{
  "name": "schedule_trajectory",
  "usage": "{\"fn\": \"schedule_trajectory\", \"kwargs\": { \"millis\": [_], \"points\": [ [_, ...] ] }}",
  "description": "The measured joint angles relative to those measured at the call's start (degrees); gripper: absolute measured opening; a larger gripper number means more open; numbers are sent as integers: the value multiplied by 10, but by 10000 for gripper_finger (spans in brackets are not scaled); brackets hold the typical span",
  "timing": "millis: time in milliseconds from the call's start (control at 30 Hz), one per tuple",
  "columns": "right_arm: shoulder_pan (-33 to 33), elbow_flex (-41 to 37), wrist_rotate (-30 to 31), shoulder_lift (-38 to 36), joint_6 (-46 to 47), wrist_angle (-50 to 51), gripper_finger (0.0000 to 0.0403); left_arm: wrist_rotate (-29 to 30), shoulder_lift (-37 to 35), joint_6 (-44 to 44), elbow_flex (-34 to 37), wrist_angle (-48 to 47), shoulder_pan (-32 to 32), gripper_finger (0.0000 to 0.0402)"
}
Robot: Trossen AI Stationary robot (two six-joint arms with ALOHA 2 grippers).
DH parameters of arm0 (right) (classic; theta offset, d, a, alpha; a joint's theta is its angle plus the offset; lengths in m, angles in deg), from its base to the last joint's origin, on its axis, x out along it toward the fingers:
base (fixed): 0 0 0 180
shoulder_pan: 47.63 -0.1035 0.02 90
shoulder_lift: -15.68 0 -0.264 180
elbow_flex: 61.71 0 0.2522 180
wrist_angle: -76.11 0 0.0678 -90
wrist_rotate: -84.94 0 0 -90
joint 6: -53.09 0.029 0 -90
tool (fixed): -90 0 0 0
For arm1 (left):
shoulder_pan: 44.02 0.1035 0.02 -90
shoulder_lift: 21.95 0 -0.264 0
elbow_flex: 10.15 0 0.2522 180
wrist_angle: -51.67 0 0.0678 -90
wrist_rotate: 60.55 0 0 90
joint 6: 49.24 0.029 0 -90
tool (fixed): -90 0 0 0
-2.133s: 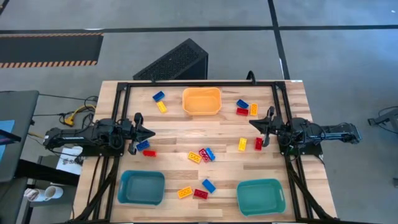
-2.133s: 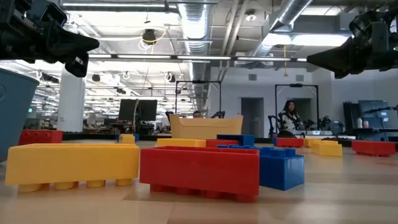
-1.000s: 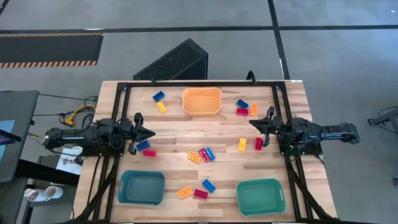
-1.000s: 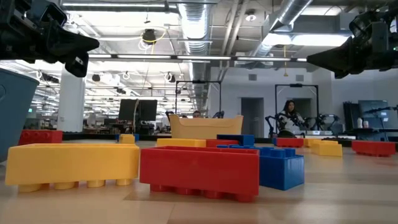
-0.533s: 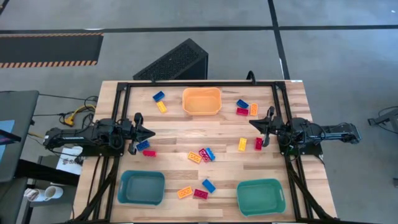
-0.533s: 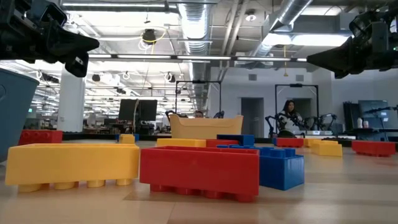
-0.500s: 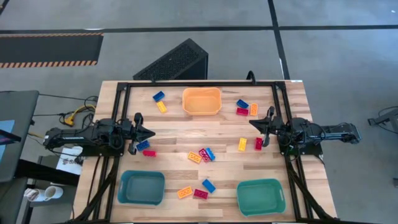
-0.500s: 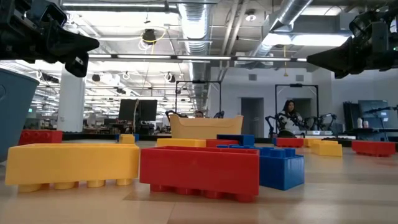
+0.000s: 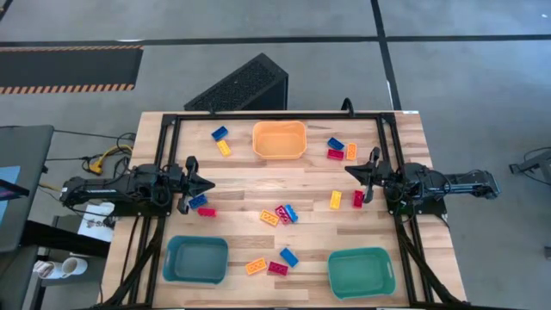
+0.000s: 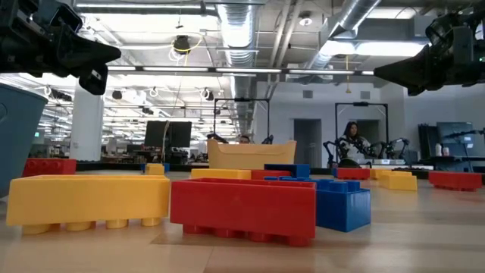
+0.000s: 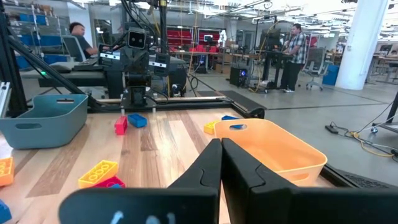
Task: Sort & place blocks by color
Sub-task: Put the yellow game piece into the yellow bin
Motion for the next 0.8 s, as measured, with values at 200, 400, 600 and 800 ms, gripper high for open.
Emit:
{"fn": "schedule_trajectory", "kwargs": {
  "millis": [200,400,600,800],
  "points": [
    [0,0,0,0,0,0,28,36,0,-17,0,-6,0,0],
    [0,0,0,0,0,0,27,116,0,-21,0,5,0,0],
    [0,0,0,0,0,0,29,181,0,30,-4,12,0,0],
    [0,0,0,0,0,0,27,177,12,77,-45,11,0,0]
  ]
}}
